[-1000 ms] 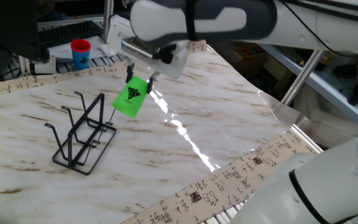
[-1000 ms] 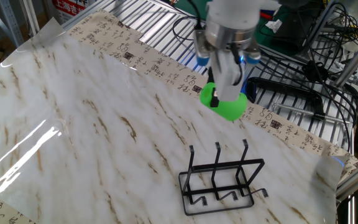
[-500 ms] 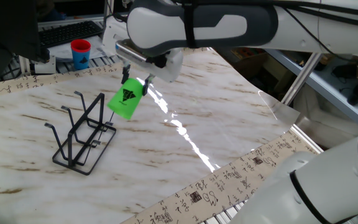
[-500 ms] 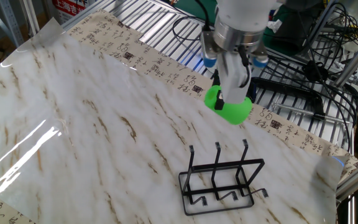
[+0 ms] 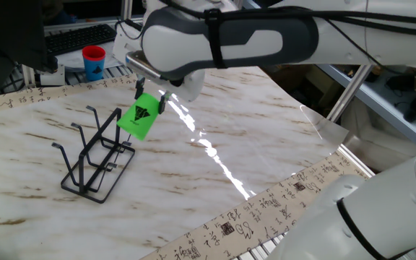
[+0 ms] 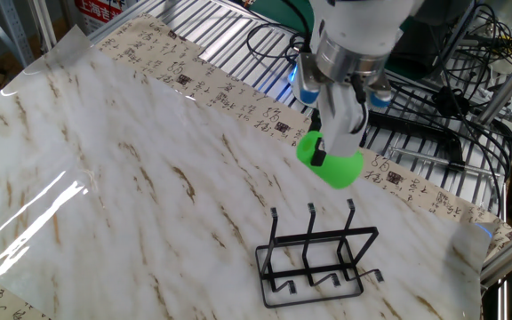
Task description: Put the cup on the cup rack
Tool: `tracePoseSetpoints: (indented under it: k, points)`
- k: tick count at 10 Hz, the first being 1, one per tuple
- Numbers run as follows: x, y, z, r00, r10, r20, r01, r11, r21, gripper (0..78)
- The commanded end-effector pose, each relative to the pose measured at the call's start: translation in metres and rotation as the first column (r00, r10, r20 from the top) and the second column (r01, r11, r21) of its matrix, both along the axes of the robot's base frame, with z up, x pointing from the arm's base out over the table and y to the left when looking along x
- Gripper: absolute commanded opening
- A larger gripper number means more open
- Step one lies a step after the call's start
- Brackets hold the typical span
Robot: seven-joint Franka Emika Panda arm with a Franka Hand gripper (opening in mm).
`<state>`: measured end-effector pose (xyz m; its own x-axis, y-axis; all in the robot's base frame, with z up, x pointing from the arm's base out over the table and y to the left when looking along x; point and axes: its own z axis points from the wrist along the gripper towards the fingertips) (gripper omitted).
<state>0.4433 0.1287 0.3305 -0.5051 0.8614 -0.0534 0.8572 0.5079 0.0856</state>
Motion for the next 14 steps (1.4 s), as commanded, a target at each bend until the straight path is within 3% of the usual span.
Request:
tracePoseSetpoints:
  k: [1,8,14]
  points:
    - [0.002,0.007,-0.006,1.000,-0.016,0.015,0.016,1.000,-0.002,1.2]
    - [0.003,0.034,-0.021,0.996,-0.078,0.053,0.079,0.997,-0.006,1.2]
    - [0.002,0.037,-0.027,0.995,-0.055,0.085,0.057,0.998,-0.019,1.2]
